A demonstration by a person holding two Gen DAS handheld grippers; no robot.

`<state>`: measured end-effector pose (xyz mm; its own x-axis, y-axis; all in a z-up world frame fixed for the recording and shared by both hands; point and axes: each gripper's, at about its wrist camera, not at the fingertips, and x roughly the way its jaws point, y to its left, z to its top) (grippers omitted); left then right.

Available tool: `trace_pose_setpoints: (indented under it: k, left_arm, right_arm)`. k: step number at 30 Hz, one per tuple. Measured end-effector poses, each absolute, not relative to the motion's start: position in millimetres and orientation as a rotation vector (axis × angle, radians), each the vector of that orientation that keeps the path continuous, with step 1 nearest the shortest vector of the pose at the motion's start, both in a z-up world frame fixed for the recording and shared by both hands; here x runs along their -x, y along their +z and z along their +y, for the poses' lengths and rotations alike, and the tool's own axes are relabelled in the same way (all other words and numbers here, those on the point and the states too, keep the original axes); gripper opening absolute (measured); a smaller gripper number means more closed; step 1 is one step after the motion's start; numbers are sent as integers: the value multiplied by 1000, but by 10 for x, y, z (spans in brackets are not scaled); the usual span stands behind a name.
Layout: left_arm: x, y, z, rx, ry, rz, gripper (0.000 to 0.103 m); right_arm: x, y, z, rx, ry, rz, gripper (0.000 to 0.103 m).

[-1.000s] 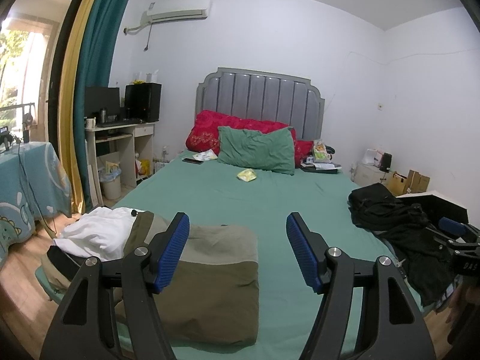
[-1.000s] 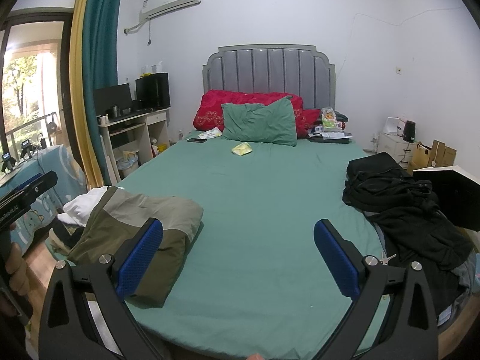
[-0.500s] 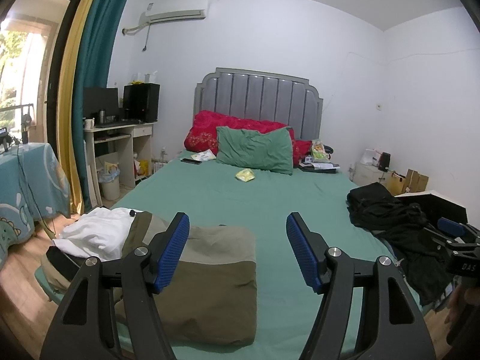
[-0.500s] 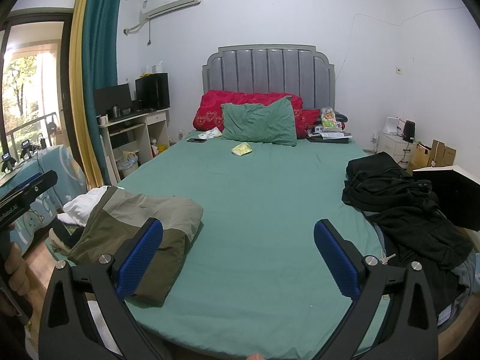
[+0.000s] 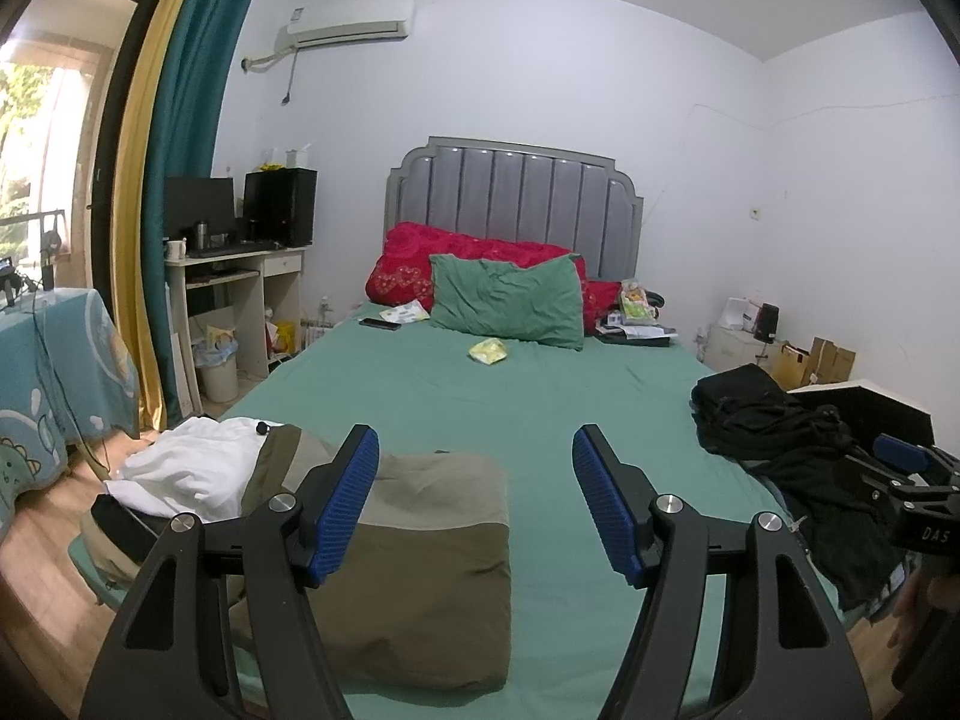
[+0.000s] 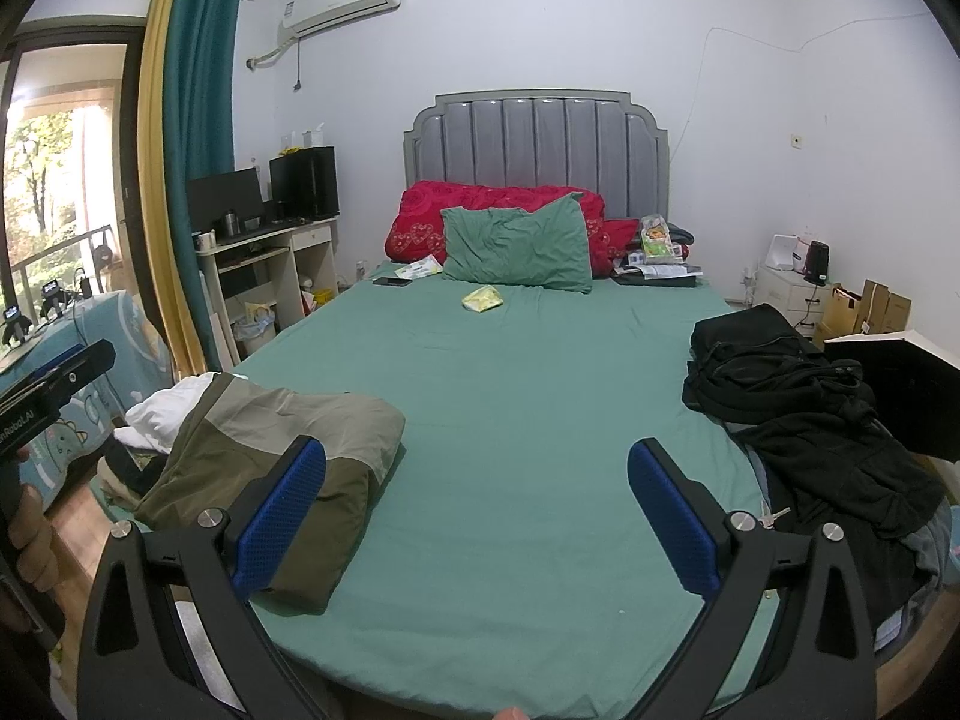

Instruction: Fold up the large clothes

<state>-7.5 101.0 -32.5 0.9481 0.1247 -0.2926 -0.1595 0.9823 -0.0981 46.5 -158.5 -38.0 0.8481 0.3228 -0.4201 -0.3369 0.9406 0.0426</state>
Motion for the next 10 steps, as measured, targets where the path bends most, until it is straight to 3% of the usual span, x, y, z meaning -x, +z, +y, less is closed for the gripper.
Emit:
trace_pose_setpoints:
  k: [10]
  left_arm:
    - [74,-324,1010,121,144,291,71]
  right_arm:
    - [-439,-381,-1556,34,344,438,100]
